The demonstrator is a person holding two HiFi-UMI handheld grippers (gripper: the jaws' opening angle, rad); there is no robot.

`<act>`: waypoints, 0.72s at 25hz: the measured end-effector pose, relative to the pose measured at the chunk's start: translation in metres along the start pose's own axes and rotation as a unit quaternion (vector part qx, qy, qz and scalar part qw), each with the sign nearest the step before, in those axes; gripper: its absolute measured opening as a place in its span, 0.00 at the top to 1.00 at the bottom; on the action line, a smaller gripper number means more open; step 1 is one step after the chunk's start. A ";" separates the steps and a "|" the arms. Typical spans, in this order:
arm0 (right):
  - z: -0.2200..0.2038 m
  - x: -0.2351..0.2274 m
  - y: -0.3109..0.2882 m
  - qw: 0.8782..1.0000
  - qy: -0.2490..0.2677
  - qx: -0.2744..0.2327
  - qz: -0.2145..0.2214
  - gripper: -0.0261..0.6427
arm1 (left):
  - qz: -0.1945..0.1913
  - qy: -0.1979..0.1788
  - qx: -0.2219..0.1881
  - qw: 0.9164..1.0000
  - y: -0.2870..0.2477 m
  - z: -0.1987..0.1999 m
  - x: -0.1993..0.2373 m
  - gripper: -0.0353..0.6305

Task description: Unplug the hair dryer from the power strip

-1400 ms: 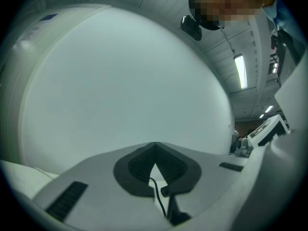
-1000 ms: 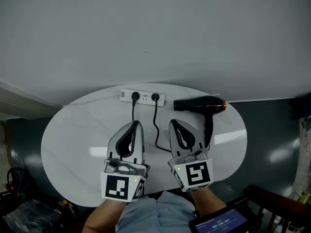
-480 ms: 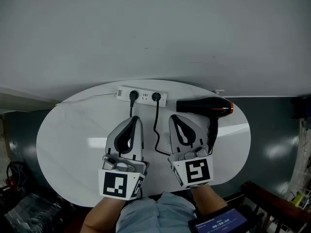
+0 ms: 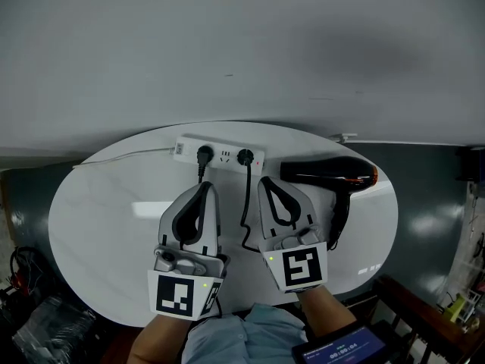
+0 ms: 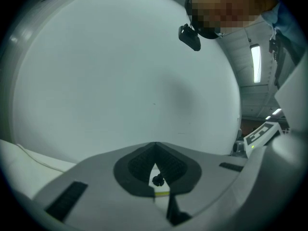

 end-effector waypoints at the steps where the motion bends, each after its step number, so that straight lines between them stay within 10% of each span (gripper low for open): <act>1: -0.002 0.001 -0.004 1.000 0.000 0.002 0.004 0.96 | 0.001 0.001 0.002 1.000 -0.002 -0.002 0.001 0.95; 18: -0.040 0.004 -0.051 0.989 0.076 0.103 0.077 0.75 | 0.030 0.038 0.040 0.998 -0.030 -0.029 0.025 0.95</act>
Point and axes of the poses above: the fingertips, and each gripper's own axes: y backward along the fingers, x to its left, z out of its top, the point moved 2 cm from there along y, backward along the fingers
